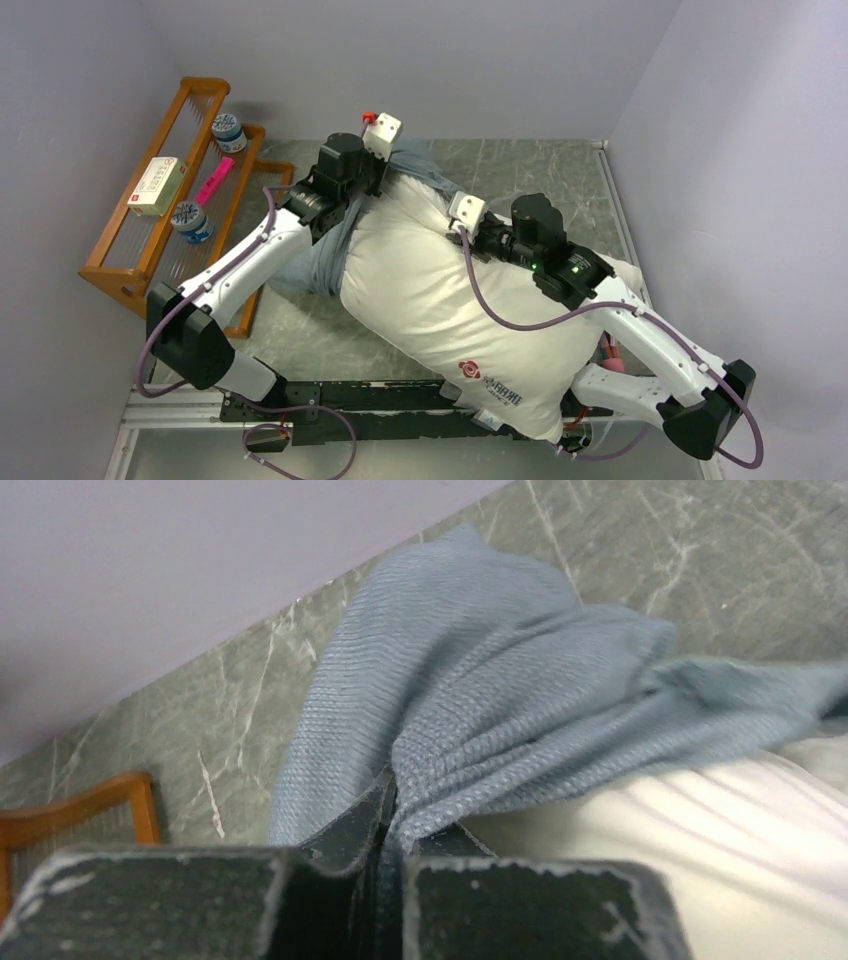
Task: Remove the pillowcase from the pillow
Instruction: Remove the pillow from the pillowcase.
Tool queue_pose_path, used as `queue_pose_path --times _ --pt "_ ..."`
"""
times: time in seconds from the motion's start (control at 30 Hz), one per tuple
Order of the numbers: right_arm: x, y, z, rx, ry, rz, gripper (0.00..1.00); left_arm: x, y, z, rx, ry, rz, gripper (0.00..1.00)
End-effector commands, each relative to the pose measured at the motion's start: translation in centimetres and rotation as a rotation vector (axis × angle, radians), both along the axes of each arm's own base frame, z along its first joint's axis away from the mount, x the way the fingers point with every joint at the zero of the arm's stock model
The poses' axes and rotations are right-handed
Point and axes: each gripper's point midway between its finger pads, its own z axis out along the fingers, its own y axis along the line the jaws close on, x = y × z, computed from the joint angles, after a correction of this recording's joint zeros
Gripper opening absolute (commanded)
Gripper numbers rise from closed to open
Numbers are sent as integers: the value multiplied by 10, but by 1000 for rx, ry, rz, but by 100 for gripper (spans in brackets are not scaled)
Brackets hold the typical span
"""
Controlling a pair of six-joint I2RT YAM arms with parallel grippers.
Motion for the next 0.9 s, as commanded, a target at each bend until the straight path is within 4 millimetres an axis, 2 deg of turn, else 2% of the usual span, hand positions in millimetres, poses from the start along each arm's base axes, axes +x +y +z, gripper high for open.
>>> queue_pose_path --times 0.0,0.13,0.2,0.27,0.3,0.43,0.6,0.7,0.87 --pt "-25 -6 -2 25 131 6 25 4 31 51 -103 -182 100 5" --pt "-28 -2 -13 -6 194 28 3 17 59 32 -95 -103 206 5" --pt "-25 -2 -11 8 198 10 0 17 61 30 -102 -101 194 5" --pt "-21 -1 0 50 193 -15 0 13 56 29 -107 -115 154 5" --pt "-17 -1 7 74 191 -34 3 11 54 28 -111 -119 136 5" --pt "5 2 32 132 232 -121 28 6 55 16 -105 -102 127 5" --pt "30 7 50 207 384 -162 55 1 52 8 -121 -89 108 5" --pt "50 9 48 261 506 -196 68 -2 51 6 -124 -86 101 5" --pt "86 17 24 319 727 -280 81 -6 53 8 -133 -95 95 5"
